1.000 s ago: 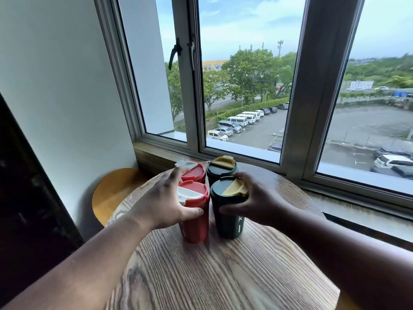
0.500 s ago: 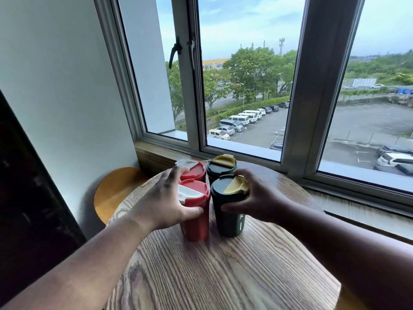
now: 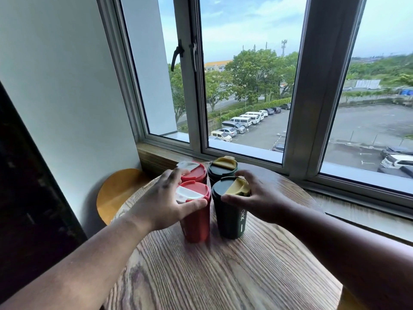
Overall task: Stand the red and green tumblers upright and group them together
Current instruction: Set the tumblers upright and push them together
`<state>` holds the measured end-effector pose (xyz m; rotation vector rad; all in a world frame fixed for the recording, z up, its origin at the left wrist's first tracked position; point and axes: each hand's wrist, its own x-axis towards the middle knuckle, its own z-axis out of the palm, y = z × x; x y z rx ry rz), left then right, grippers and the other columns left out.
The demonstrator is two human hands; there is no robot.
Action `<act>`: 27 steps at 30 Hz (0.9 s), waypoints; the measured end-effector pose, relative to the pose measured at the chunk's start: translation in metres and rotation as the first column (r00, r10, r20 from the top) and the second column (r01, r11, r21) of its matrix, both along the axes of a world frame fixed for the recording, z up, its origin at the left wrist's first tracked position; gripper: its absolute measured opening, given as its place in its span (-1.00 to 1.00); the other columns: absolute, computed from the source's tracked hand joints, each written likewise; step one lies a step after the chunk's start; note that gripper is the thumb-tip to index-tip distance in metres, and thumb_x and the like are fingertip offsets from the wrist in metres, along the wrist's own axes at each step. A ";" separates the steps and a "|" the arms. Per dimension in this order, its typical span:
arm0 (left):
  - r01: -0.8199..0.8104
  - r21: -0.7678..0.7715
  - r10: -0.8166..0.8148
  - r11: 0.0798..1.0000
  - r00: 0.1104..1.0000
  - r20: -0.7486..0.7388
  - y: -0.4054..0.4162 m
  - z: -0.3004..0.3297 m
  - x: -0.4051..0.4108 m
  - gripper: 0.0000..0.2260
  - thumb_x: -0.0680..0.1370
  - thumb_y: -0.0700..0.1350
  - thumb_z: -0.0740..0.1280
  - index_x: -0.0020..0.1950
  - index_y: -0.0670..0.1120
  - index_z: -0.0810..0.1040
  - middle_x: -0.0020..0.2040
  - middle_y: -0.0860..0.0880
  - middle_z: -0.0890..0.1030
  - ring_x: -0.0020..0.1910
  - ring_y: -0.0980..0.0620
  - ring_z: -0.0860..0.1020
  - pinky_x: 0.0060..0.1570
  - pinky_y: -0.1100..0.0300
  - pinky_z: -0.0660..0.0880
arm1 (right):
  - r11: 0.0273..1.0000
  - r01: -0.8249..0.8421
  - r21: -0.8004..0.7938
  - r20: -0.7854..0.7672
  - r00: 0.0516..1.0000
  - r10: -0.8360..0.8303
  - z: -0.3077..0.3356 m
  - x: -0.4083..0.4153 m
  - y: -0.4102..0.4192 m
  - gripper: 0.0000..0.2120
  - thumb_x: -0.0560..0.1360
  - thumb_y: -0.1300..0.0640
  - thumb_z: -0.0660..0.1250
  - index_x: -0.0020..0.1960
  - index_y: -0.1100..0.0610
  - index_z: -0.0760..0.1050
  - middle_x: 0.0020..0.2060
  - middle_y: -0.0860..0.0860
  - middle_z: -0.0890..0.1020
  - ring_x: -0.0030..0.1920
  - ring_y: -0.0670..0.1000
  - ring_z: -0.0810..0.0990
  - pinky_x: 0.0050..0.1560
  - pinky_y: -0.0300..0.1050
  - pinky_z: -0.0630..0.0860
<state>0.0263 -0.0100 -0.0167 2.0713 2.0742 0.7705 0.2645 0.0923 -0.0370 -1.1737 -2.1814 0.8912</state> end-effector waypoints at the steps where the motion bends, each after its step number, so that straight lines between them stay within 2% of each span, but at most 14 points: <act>1: -0.003 0.023 0.003 1.000 1.000 0.020 0.002 0.002 -0.002 -0.22 0.33 0.52 0.23 0.45 0.19 0.23 0.29 0.06 0.41 0.20 0.07 0.48 0.17 0.02 0.52 | 1.000 -0.004 -0.005 -0.011 1.000 0.003 0.003 0.000 0.000 0.05 0.06 -0.62 0.30 0.42 -0.11 0.29 0.13 0.01 0.59 0.09 0.03 0.60 0.14 0.03 0.57; 4: -0.053 0.144 0.031 0.988 0.988 0.153 0.015 0.009 -0.012 -0.42 0.41 0.42 0.20 0.29 0.11 0.44 0.11 0.06 0.52 -0.01 0.10 0.56 -0.07 0.13 0.55 | 0.996 0.055 0.073 -0.026 0.998 -0.053 0.016 -0.002 0.003 -0.23 0.34 -0.47 0.28 0.39 -0.04 0.36 0.16 0.01 0.57 0.10 0.01 0.58 0.12 -0.02 0.54; 7: -0.153 0.188 0.100 0.970 0.959 0.264 0.038 0.015 -0.022 -0.67 0.54 0.18 0.33 0.21 0.02 0.52 0.05 -0.01 0.56 -0.06 0.06 0.56 -0.18 0.26 0.47 | 0.970 0.118 0.212 0.002 0.993 -0.121 0.029 -0.006 0.011 -0.48 0.49 -0.24 0.32 0.34 0.00 0.42 0.16 -0.02 0.52 0.12 0.01 0.53 0.16 0.01 0.52; 9: -0.194 0.130 0.144 0.972 0.936 0.322 0.054 0.016 -0.027 -0.70 0.57 0.07 0.37 0.25 0.00 0.51 0.05 0.00 0.57 -0.01 0.03 0.55 -0.15 0.25 0.44 | 0.952 0.087 0.294 0.021 0.995 -0.098 0.039 -0.011 0.016 -0.63 0.50 -0.09 0.37 0.26 0.01 0.49 0.14 -0.02 0.54 0.12 0.02 0.53 0.16 -0.02 0.50; 11: -0.193 0.020 0.164 0.981 0.879 0.447 0.066 0.014 -0.032 -0.65 0.57 0.04 0.36 0.33 -0.01 0.48 0.06 0.05 0.58 0.12 -0.02 0.54 0.01 0.14 0.47 | 0.935 0.015 0.354 0.086 0.995 -0.048 0.048 -0.020 0.023 -0.73 0.51 0.01 0.38 0.19 0.02 0.55 0.08 -0.04 0.58 0.10 0.03 0.56 0.12 -0.07 0.50; 13: -0.127 -0.104 0.164 0.986 0.799 0.579 0.075 0.009 -0.034 -0.57 0.57 0.03 0.33 0.44 0.00 0.43 0.22 0.00 0.57 0.23 -0.06 0.50 0.16 0.01 0.48 | 0.928 -0.053 0.368 0.159 0.987 -0.007 0.056 -0.032 0.031 -0.76 0.52 0.06 0.38 0.18 0.02 0.59 0.00 -0.08 0.60 0.05 0.03 0.60 0.05 -0.14 0.49; 15: -0.032 -0.190 0.150 0.981 0.747 0.648 0.079 0.004 -0.033 -0.52 0.59 0.02 0.29 0.51 0.04 0.36 0.32 -0.03 0.45 0.29 -0.03 0.41 0.19 0.01 0.43 | 0.923 -0.105 0.369 0.237 0.971 0.016 0.062 -0.045 0.039 -0.72 0.52 0.06 0.37 0.22 0.02 0.58 0.05 -0.04 0.65 0.04 0.06 0.63 0.07 -0.11 0.54; 17: 0.017 -0.192 0.123 0.981 0.710 0.694 0.082 0.000 -0.031 -0.52 0.60 -0.04 0.29 0.53 0.02 0.34 0.34 0.00 0.41 0.29 0.01 0.39 0.21 0.07 0.38 | 0.916 -0.158 0.369 0.338 0.941 0.026 0.064 -0.058 0.046 -0.68 0.54 0.04 0.35 0.28 0.03 0.55 0.16 0.02 0.65 0.12 0.10 0.62 0.16 -0.04 0.54; 18: 0.015 -0.175 0.117 0.984 0.690 0.714 0.083 -0.002 -0.032 -0.53 0.59 -0.08 0.30 0.52 -0.01 0.36 0.35 -0.01 0.45 0.25 0.00 0.46 0.20 0.10 0.42 | 0.916 -0.175 0.361 0.379 0.925 0.027 0.064 -0.063 0.048 -0.66 0.55 0.03 0.34 0.31 0.03 0.54 0.19 0.02 0.64 0.16 0.11 0.60 0.20 -0.02 0.53; 21: -0.022 -0.150 0.126 0.988 0.671 0.731 0.085 -0.006 -0.035 -0.57 0.55 -0.16 0.36 0.43 -0.03 0.44 0.27 -0.15 0.55 0.10 -0.07 0.62 -0.07 0.15 0.59 | 0.924 -0.202 0.326 0.442 0.896 0.041 0.062 -0.077 0.055 -0.66 0.55 -0.02 0.33 0.32 -0.01 0.53 0.22 -0.01 0.62 0.20 0.07 0.58 0.24 -0.06 0.50; 23: -0.025 -0.145 0.124 0.989 0.675 0.728 0.085 -0.007 -0.036 -0.58 0.55 -0.17 0.38 0.40 -0.03 0.45 0.23 -0.16 0.55 0.07 -0.09 0.64 -0.27 0.20 0.58 | 0.924 -0.224 0.309 0.460 0.886 0.061 0.059 -0.085 0.059 -0.67 0.55 -0.02 0.34 0.30 -0.02 0.55 0.21 -0.04 0.63 0.19 0.05 0.59 0.25 -0.08 0.49; 25: -0.028 -0.134 0.116 0.991 0.685 0.719 0.085 -0.008 -0.037 -0.59 0.55 -0.16 0.40 0.39 -0.03 0.46 0.21 -0.16 0.56 0.04 -0.09 0.63 -0.36 0.22 0.56 | 0.927 -0.230 0.297 0.460 0.885 0.072 0.057 -0.090 0.060 -0.71 0.55 -0.01 0.35 0.26 -0.04 0.58 0.17 -0.06 0.65 0.11 0.01 0.60 0.20 -0.11 0.51; 27: -0.030 -0.128 0.112 0.991 0.702 0.703 0.087 -0.008 -0.039 -0.59 0.54 -0.16 0.41 0.38 -0.03 0.47 0.20 -0.15 0.56 0.03 -0.09 0.64 -0.37 0.20 0.57 | 0.922 -0.243 0.301 0.458 0.885 0.083 0.055 -0.093 0.061 -0.74 0.54 -0.01 0.36 0.21 -0.04 0.61 0.10 -0.07 0.68 0.05 0.00 0.62 0.16 -0.09 0.54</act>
